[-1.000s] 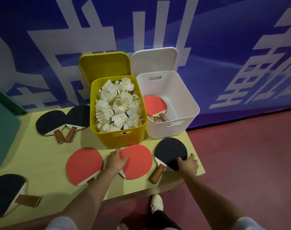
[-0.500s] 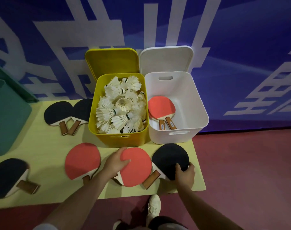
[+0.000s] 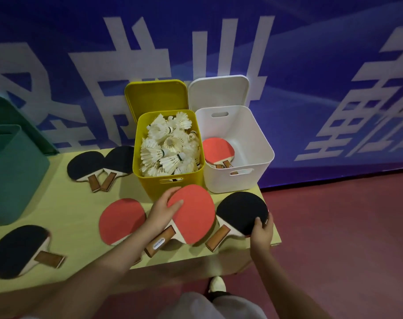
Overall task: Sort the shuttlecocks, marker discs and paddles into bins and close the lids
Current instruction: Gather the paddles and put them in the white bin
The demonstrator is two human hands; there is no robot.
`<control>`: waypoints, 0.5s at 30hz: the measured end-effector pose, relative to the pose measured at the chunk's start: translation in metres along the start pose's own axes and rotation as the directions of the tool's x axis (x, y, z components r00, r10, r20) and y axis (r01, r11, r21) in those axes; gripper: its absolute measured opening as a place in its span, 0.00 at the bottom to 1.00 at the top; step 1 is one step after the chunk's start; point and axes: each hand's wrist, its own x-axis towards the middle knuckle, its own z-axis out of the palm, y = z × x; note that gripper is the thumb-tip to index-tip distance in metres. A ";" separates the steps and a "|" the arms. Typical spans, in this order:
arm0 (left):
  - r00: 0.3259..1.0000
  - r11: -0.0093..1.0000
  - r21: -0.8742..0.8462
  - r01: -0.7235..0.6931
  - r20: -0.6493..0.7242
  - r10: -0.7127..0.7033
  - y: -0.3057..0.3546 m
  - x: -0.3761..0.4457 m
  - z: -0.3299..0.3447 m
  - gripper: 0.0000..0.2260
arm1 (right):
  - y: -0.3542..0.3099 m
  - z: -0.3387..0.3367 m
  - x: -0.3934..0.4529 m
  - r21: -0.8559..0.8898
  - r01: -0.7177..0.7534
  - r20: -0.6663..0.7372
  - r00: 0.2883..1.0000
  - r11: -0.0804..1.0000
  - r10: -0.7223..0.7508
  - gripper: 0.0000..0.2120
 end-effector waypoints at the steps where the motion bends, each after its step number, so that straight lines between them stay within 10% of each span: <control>1: 0.999 0.999 -0.021 -0.032 -0.001 0.032 0.008 -0.004 -0.002 0.17 | -0.004 -0.005 -0.007 0.033 0.016 -0.006 1.000 0.999 -0.016 0.24; 15: 0.942 0.897 -0.324 -0.301 -0.250 0.226 0.127 -0.014 -0.056 0.17 | -0.133 0.022 -0.059 0.307 0.300 -0.017 0.950 0.903 -0.310 0.20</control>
